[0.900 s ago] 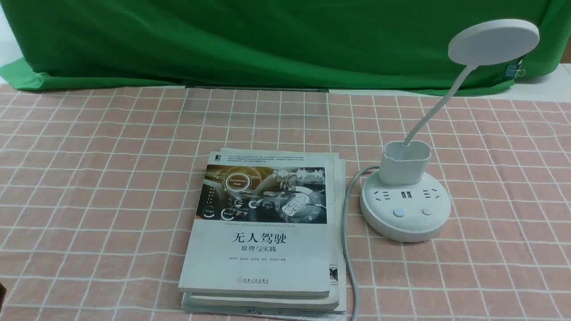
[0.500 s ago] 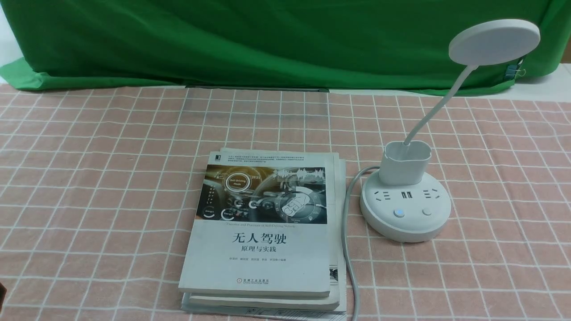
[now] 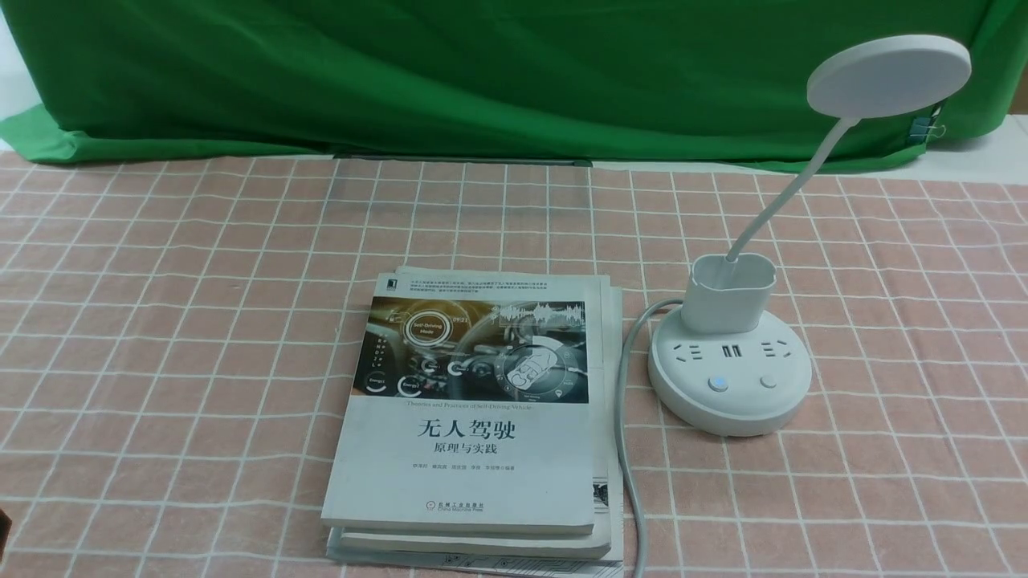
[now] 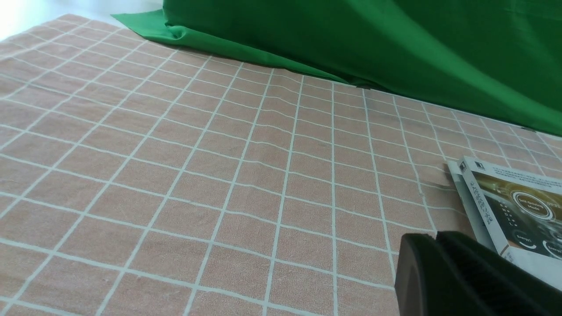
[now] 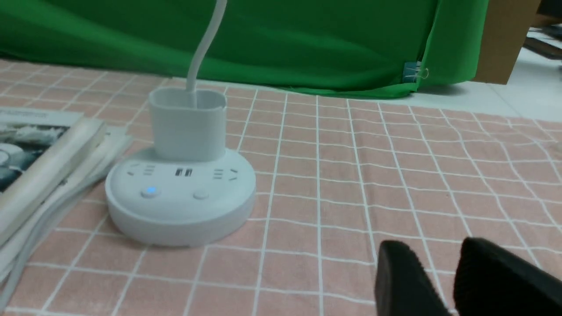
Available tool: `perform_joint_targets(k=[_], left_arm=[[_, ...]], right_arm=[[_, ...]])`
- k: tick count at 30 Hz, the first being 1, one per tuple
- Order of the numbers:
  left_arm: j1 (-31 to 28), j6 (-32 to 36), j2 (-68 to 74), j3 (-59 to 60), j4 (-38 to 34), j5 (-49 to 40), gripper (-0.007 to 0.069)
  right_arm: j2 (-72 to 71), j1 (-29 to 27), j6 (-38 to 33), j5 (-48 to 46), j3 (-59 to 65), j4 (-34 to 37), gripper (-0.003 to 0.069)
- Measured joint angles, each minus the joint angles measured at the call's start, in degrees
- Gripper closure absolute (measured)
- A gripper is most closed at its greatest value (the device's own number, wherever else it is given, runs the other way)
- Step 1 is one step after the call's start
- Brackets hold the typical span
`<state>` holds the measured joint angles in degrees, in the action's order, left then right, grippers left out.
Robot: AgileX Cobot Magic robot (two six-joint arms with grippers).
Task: Turn on the table lamp on the pink coffee tablecloth with your hand.
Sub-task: 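Press the button on the base of the white desk lamp with the right gripper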
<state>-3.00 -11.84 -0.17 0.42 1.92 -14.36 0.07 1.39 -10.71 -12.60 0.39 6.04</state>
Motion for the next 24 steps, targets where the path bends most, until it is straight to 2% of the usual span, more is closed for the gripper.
perform_joint_targets(k=[3,9,12,16,23,24], left_arm=[[0.0,0.0,0.0,0.0,0.0,0.0,0.0606],[0.0,0.0,0.0,0.0,0.0,0.0,0.0606],[0.0,-0.1,0.0,0.0,0.0,0.0,0.0606],[0.0,-0.1,0.0,0.0,0.0,0.0,0.0606],[0.0,0.0,0.0,0.0,0.0,0.0,0.0606],[0.0,0.0,0.0,0.0,0.0,0.0,0.0606]], right_arm=[[0.0,0.0,2.7,0.3,0.0,0.0,0.0414],[0.0,0.0,14.4,2.0,0.0,0.1,0.0414],[0.0,0.0,25.6,5.9,0.0,0.1,0.0414],[0.0,0.0,35.8,12.1,0.0,0.1,0.0414],[0.0,0.0,38.4,18.2,0.0,0.2,0.0429],[0.1,0.0,38.1,16.9,-0.1,0.2,0.0461]])
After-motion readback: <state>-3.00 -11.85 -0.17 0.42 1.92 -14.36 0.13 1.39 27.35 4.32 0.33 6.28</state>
